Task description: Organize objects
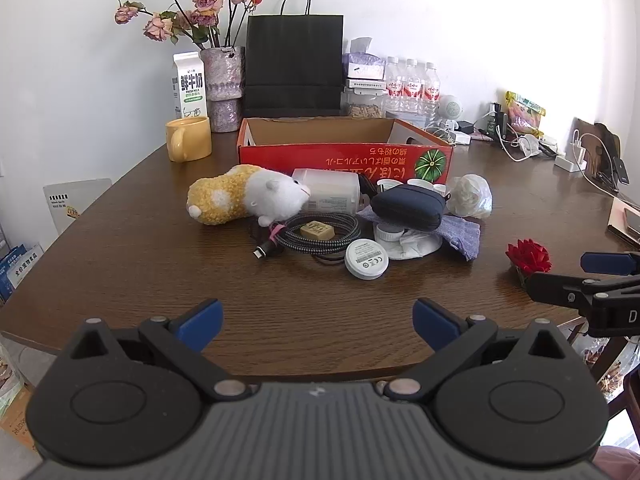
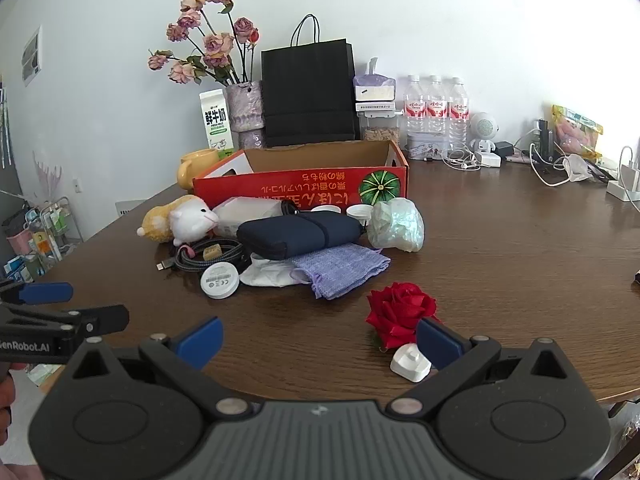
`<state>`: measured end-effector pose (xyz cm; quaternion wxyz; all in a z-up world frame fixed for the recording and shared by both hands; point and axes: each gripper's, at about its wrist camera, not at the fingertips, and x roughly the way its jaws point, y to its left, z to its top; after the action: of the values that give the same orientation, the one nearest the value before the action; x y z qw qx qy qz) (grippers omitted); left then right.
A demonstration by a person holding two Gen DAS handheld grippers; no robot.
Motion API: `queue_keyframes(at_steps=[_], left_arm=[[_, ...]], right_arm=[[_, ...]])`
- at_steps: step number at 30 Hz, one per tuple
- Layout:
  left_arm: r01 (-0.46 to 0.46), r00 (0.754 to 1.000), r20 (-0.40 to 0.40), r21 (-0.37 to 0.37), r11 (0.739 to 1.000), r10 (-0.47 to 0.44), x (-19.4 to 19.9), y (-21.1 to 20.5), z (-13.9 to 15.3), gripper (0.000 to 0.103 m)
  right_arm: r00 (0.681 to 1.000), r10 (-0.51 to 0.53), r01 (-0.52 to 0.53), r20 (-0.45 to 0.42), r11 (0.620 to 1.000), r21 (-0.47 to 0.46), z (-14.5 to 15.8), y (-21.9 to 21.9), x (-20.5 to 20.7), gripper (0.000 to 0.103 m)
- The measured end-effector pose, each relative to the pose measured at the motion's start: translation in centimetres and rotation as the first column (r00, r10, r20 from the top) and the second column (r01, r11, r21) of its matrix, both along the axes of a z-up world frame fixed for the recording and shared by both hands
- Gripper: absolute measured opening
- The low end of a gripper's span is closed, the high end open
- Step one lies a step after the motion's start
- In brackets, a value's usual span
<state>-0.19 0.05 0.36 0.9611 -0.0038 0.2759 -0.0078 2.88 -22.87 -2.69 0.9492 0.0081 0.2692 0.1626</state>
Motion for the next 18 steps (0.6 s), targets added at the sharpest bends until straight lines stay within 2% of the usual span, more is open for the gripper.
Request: queue_keyframes(at_steps=[18], left_arm=[[-0.001, 1.000, 0.004, -0.001, 1.000, 0.001, -0.12, 0.12, 0.18, 0.103]], right_arm=[[1.000, 0.002, -0.002, 0.004, 1.000, 0.001, -0.02, -0.09, -0.13, 0.103]])
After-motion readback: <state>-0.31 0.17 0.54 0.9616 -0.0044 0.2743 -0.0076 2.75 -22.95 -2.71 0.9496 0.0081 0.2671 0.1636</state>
